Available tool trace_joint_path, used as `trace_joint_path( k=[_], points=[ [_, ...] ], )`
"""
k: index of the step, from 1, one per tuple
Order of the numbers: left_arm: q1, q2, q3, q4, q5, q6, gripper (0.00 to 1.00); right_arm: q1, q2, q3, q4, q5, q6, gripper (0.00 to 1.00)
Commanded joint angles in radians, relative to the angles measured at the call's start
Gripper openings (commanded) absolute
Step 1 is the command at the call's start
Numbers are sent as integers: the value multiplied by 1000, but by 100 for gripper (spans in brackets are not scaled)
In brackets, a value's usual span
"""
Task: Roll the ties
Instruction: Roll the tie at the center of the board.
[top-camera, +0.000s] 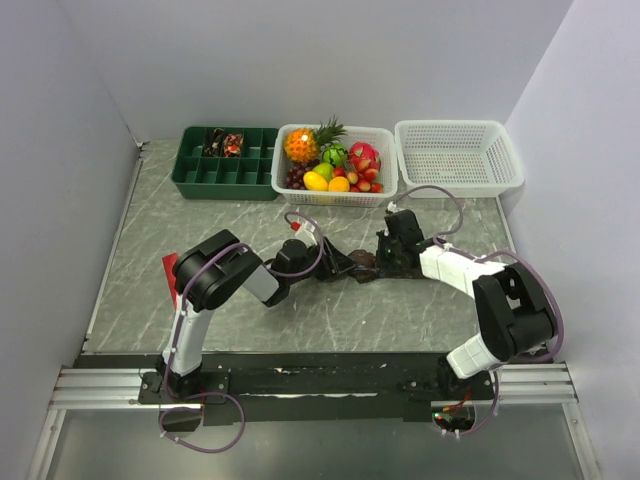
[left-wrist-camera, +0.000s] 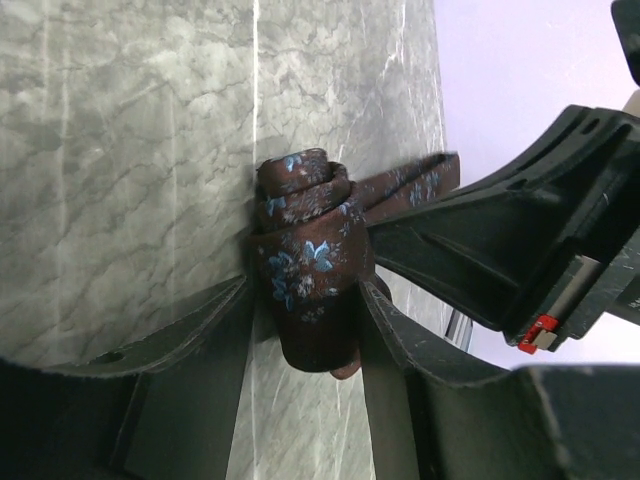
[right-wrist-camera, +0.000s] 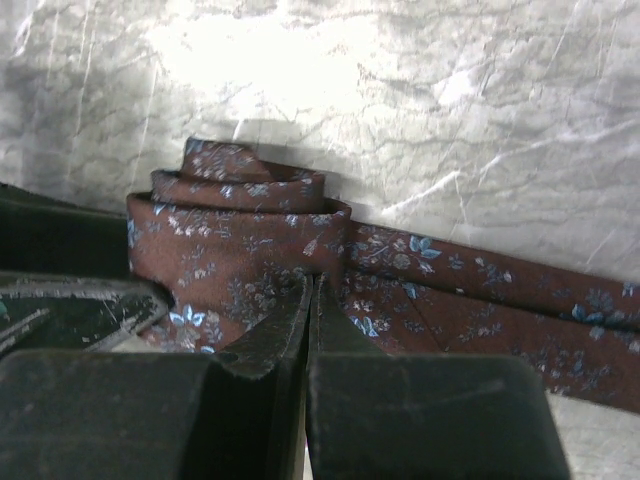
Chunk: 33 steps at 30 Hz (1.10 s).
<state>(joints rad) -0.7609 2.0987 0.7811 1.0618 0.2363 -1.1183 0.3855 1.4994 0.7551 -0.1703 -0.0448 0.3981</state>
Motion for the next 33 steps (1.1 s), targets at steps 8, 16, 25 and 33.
trace_joint_path(
  k=[8,16,25,33],
  points=[
    [-37,-25,24,-52,-63,38,50,53,74,43,-63,43,-15,0],
    [-37,-167,-3,-161,-123,100,49,144,105,82,-54,17,7,0],
    [-43,-328,-60,-240,-166,158,49,190,140,131,2,-26,42,0],
    [-51,-413,-115,-241,-193,155,50,194,144,133,141,-101,74,0]
  ],
)
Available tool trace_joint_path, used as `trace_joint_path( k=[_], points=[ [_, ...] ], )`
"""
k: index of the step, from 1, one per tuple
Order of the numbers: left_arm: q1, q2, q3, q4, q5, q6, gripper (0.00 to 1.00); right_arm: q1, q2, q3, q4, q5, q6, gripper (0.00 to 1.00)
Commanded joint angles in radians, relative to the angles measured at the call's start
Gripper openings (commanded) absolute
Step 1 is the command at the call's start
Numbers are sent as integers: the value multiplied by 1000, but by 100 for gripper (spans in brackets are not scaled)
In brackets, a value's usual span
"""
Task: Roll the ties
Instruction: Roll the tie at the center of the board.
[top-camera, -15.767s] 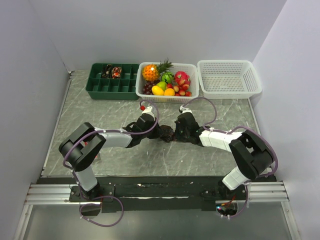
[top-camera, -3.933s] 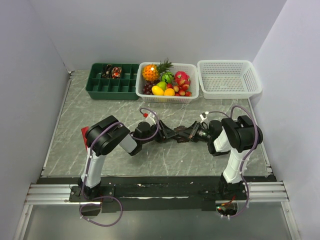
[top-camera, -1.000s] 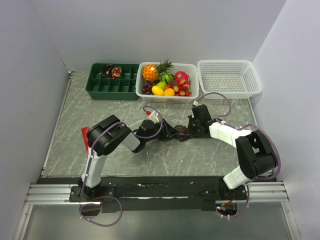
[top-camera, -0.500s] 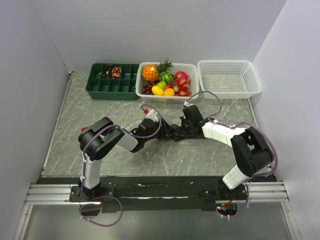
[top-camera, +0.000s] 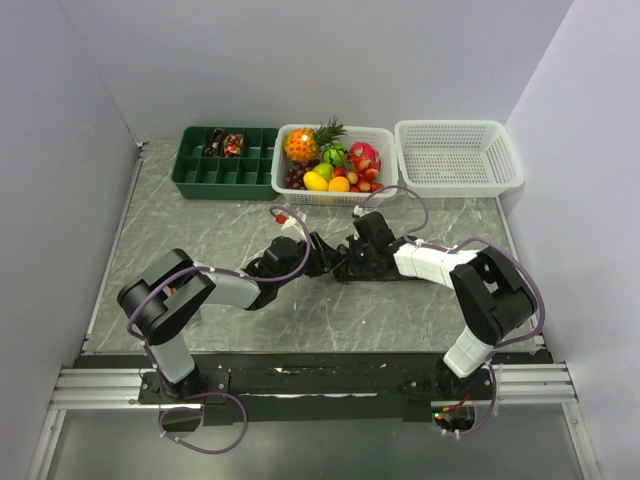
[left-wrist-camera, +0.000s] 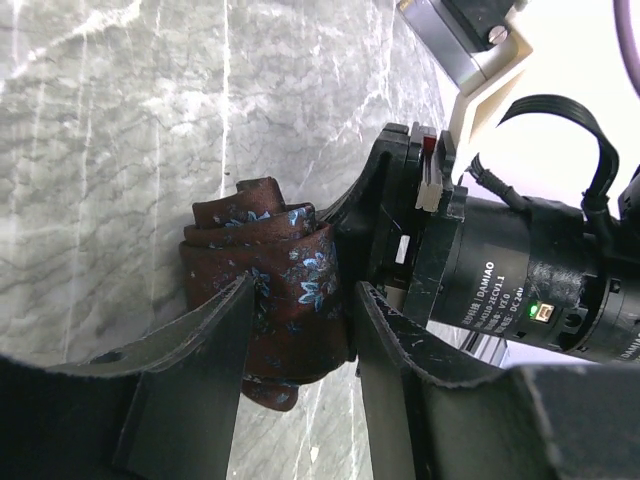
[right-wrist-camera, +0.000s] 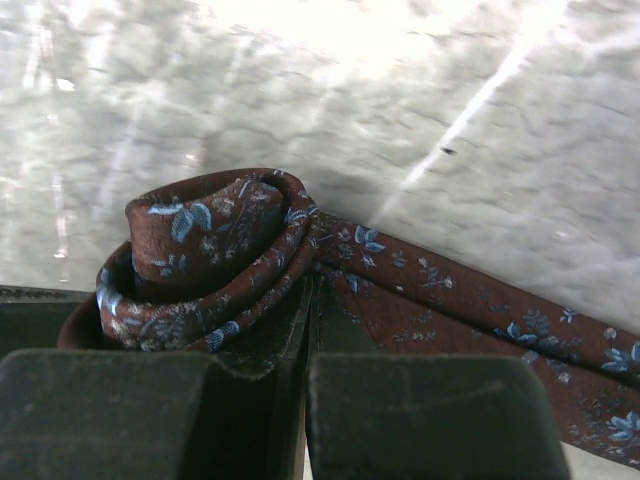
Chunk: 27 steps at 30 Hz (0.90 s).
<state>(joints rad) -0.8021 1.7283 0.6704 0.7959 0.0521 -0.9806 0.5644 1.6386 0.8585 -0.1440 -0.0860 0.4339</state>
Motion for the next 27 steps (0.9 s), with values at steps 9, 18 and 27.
trace_joint_path(
  k=[9,18,27],
  points=[
    [-11,-10,-23,80,31,-10,50,14,13,-32,253,-132,72,0],
    [-17,-21,-15,49,31,-4,50,23,104,-7,324,-222,74,0],
    [-22,40,5,61,32,-30,50,45,90,82,79,-71,-33,0]
  ],
)
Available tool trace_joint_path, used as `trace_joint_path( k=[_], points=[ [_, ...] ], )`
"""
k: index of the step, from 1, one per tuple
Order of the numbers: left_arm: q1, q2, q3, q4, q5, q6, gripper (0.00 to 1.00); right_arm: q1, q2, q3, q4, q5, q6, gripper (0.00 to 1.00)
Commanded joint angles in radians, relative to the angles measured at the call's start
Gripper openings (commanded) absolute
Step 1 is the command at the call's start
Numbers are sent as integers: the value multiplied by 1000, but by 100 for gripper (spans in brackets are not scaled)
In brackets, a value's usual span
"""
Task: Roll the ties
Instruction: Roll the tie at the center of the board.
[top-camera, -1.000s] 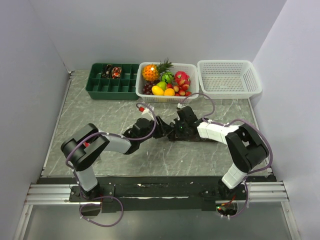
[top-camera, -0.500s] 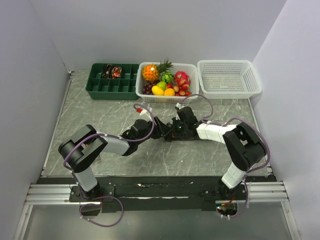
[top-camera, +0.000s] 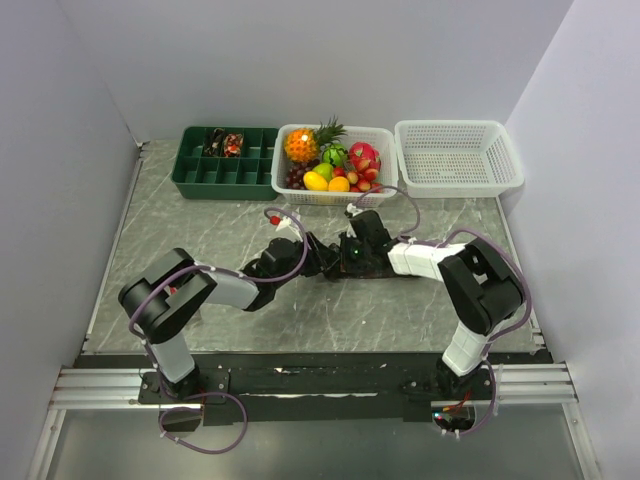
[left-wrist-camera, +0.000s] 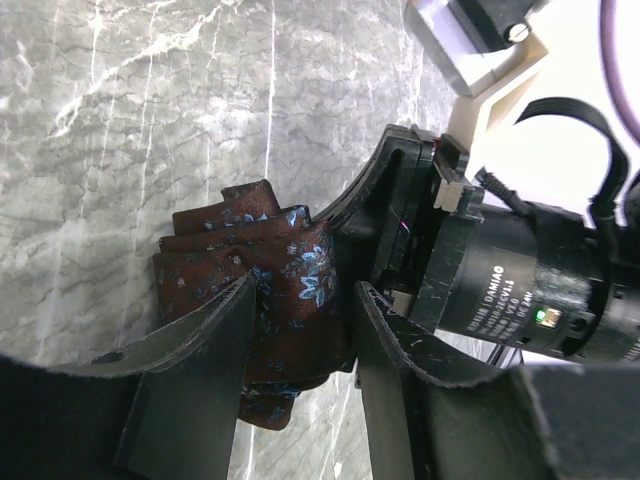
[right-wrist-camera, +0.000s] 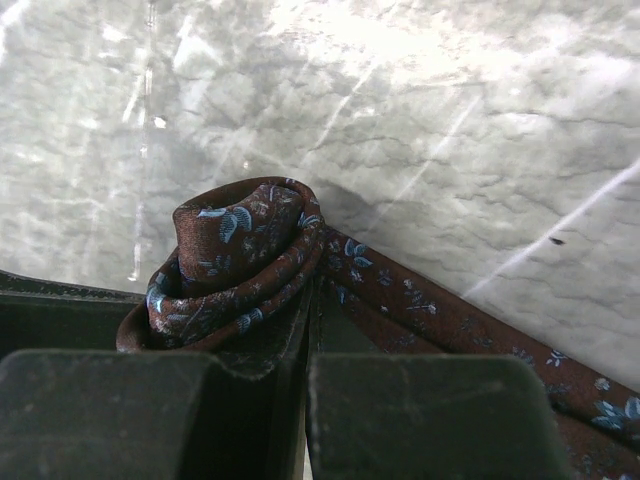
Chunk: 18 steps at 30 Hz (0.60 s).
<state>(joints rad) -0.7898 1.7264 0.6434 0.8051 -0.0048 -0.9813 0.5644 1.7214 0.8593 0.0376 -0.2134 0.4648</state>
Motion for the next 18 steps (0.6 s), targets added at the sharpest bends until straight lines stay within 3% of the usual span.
trace_joint_path(
  k=[1,7,18],
  points=[
    [-34,48,30,72,89,-37,50,48,-5,90,-126,77,-83,0],
    [-35,73,35,101,92,-51,50,74,-20,182,-284,207,-155,0],
    [-45,42,41,89,77,-26,51,78,-63,182,-337,279,-175,0]
  ],
)
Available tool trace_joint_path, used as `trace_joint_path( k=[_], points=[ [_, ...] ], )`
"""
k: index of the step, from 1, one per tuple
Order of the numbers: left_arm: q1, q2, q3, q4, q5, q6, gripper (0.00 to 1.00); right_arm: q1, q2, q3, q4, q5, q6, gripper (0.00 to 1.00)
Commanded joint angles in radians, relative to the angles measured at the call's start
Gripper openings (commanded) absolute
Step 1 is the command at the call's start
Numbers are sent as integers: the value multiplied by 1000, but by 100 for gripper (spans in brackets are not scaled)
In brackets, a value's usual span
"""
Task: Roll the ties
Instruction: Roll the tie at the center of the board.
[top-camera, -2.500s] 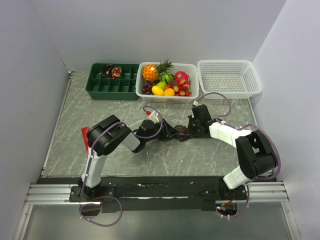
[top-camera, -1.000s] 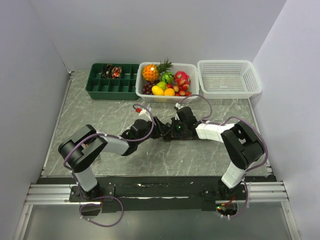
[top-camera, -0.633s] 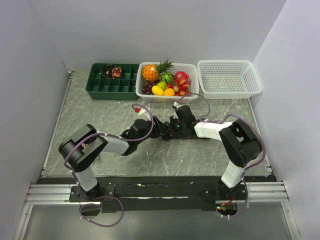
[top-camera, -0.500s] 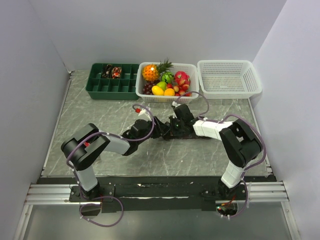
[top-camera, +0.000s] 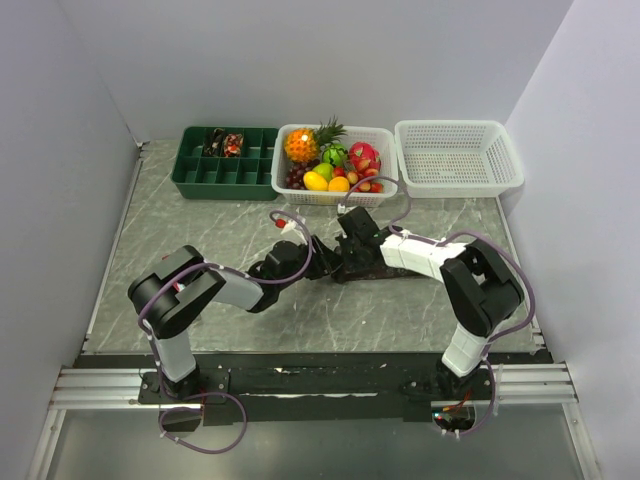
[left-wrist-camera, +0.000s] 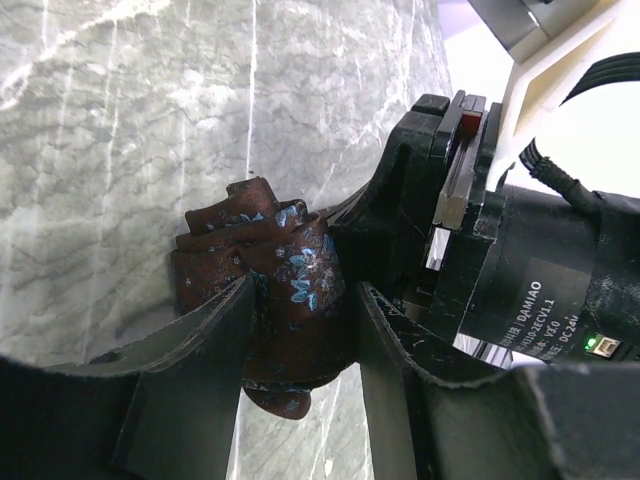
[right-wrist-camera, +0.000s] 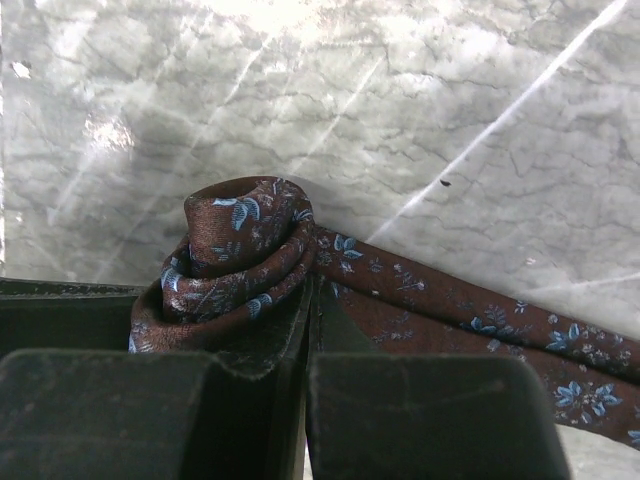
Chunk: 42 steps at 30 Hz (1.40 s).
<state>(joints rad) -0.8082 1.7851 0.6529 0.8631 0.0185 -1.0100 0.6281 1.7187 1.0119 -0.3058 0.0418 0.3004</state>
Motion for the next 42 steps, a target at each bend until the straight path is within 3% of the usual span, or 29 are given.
trace_joint_path(
  k=[1,15,22,34,42],
  points=[
    [-26,-16,30,39,54,1,51,15,-83,27,7,29,-10,0],
    [-49,3,76,5,46,10,50,12,-172,16,-73,147,-20,0],
    [-57,40,106,11,54,2,51,-53,-235,-25,-95,167,-33,0],
    [-72,92,192,-24,72,10,52,-157,-349,-104,-72,78,-32,0],
    [-77,158,205,75,113,-32,51,-208,-427,-173,-1,-94,-9,0]
  ],
)
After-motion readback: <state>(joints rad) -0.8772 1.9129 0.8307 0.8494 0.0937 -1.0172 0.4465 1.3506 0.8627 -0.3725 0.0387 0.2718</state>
